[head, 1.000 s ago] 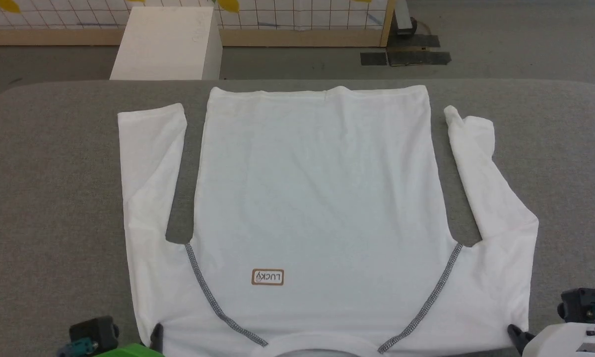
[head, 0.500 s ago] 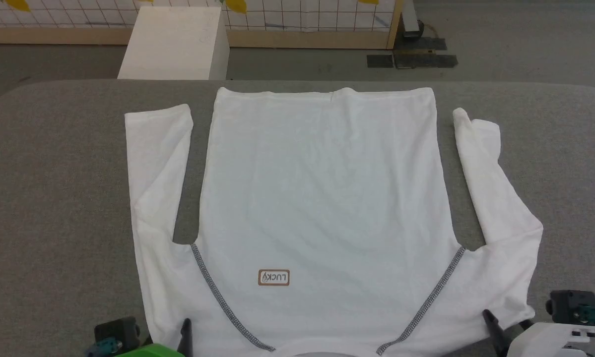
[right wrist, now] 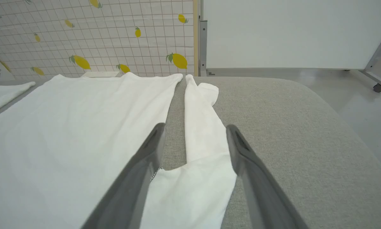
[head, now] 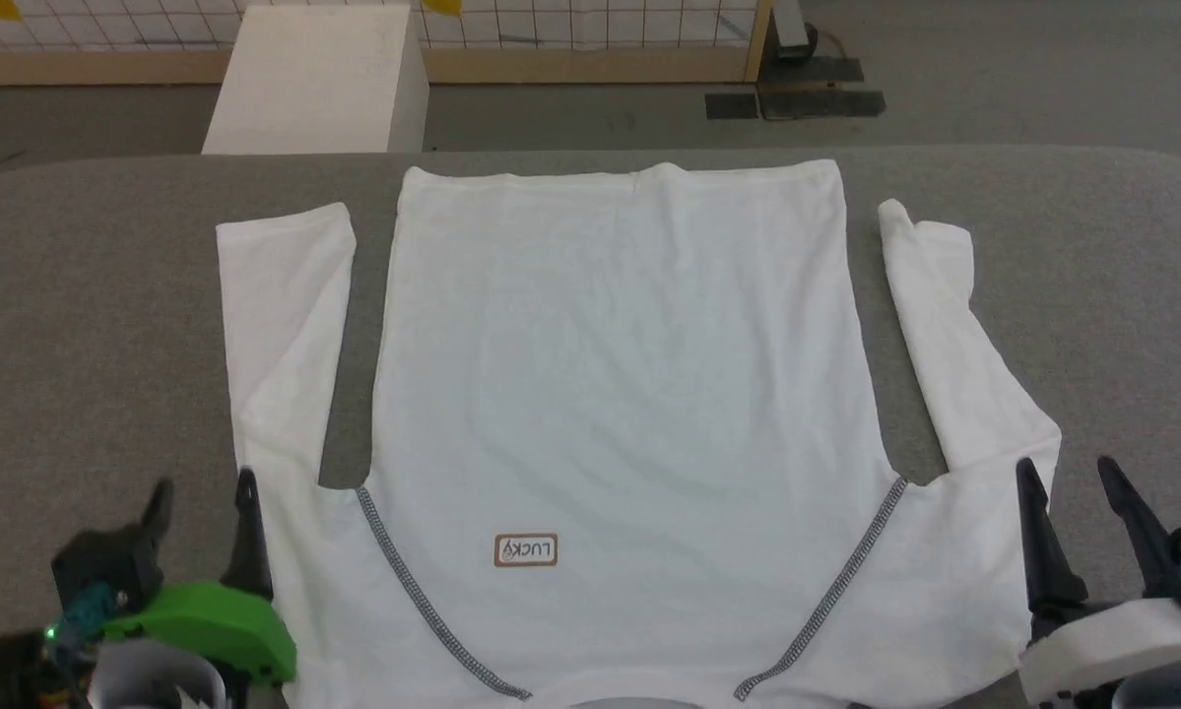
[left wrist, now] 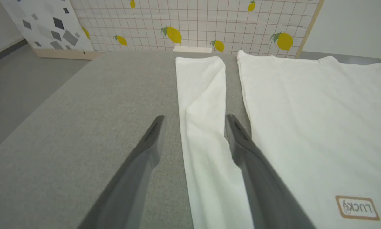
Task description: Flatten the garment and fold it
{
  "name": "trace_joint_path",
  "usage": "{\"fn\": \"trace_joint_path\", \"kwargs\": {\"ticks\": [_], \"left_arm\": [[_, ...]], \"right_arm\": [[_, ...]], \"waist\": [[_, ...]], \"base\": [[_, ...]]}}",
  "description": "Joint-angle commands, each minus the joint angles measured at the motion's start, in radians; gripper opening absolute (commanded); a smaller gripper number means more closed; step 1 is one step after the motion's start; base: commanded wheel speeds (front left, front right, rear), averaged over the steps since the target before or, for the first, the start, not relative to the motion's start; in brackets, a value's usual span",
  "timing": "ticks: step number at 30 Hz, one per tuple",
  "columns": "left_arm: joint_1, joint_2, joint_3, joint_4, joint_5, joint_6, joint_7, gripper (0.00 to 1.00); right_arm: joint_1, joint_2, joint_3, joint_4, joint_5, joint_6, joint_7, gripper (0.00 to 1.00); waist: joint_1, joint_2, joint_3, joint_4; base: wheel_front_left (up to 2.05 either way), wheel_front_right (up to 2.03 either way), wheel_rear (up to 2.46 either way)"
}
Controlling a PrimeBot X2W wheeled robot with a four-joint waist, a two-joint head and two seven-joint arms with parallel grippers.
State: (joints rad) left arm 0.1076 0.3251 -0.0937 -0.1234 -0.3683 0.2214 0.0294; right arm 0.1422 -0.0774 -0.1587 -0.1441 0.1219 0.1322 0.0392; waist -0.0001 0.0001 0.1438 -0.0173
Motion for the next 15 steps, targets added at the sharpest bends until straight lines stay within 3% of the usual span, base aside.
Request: {"fn": "trace_joint_path", "kwargs": {"ticks": [1, 8, 14, 15], "left_arm": [[-0.069, 0.030, -0.003, 0.004, 0.027, -0.020, -0.014, 1.00], [-0.389, 0.148, -0.025, 0.150, 0.068, -0.135, 0.015, 1.00], [-0.626, 0.208, -0.025, 0.309, 0.036, -0.206, 0.142, 1.00], [-0.685, 0.225, -0.011, 0.344, 0.012, -0.213, 0.209, 1.00]], "right_arm": [[-0.036, -0.007, 0.020, -0.009, 0.005, -0.002, -0.036, 1.00], [-0.158, -0.034, 0.102, -0.017, 0.021, -0.002, -0.148, 1.00], [-0.241, -0.034, 0.128, -0.010, 0.046, -0.002, -0.167, 1.00], [-0.266, -0.037, 0.140, -0.012, 0.052, -0.002, -0.171, 1.00]], "waist": [[0.0001, -0.0001, 0.048, -0.026], [0.0001, -0.0001, 0.196, -0.068], [0.0001, -0.0001, 0.310, -0.113], [0.0001, -0.0001, 0.345, -0.132]], "base": [[0.00, 0.00, 0.00], [0.00, 0.00, 0.00], [0.00, 0.00, 0.00], [0.00, 0.00, 0.00]]}}
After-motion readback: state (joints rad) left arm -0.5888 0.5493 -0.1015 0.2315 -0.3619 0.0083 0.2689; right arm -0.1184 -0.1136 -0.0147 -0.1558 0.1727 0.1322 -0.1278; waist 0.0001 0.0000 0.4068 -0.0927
